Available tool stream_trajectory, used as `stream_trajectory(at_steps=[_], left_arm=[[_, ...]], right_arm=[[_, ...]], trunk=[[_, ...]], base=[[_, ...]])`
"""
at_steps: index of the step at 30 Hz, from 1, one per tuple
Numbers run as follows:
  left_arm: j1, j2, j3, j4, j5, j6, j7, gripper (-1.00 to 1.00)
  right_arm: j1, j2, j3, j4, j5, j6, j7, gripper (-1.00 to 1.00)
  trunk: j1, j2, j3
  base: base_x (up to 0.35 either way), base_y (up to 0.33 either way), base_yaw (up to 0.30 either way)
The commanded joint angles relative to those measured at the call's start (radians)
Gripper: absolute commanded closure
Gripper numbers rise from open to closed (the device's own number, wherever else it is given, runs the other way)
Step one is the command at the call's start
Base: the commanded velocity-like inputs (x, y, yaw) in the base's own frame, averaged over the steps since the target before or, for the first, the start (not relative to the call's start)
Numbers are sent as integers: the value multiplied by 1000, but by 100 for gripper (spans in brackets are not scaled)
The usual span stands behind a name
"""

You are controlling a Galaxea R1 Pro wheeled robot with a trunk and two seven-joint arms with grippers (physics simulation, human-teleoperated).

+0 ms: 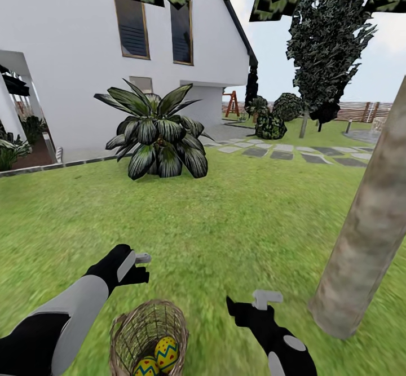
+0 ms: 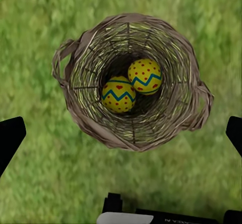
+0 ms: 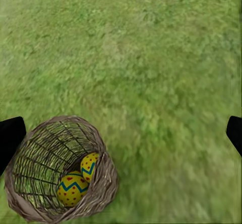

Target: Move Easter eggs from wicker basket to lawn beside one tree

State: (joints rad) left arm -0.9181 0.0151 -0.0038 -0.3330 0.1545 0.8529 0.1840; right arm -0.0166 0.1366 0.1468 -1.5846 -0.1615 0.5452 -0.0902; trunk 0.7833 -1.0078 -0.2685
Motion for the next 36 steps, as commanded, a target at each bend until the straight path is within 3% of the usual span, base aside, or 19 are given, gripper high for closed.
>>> stream_trajectory(at_steps=[1, 14, 17, 22, 25, 36], left_arm=[[0, 0, -1, -1, 10, 4, 8, -100], [-1, 0, -4, -1, 6, 3, 8, -100], [-1, 1, -5, -1, 5, 3, 7, -100], [-1, 0, -5, -1, 5, 3, 7, -100], [-1, 0, -6, -1, 5, 3, 6, -100], [-1, 1, -5, -1, 5, 4, 5, -100]], right_arm=[[0, 0, 5, -1, -10, -4, -9, -100], [-5, 4, 82, -5, -10, -97, -9, -100], [-47, 8, 89, -6, -11, -79, -9, -100], [-178, 19, 94, -6, -13, 21, -11, -100], [-213, 22, 93, -5, -14, 45, -11, -100], [-238, 22, 89, -4, -15, 85, -12, -100]], trunk=[[4, -8, -5], [54, -99, -45], [65, -120, -55], [85, -155, -70], [96, -176, -80], [138, -253, -114]], base=[[0, 0, 0], [0, 0, 0], [0, 0, 0], [0, 0, 0], [0, 0, 0], [0, 0, 0]])
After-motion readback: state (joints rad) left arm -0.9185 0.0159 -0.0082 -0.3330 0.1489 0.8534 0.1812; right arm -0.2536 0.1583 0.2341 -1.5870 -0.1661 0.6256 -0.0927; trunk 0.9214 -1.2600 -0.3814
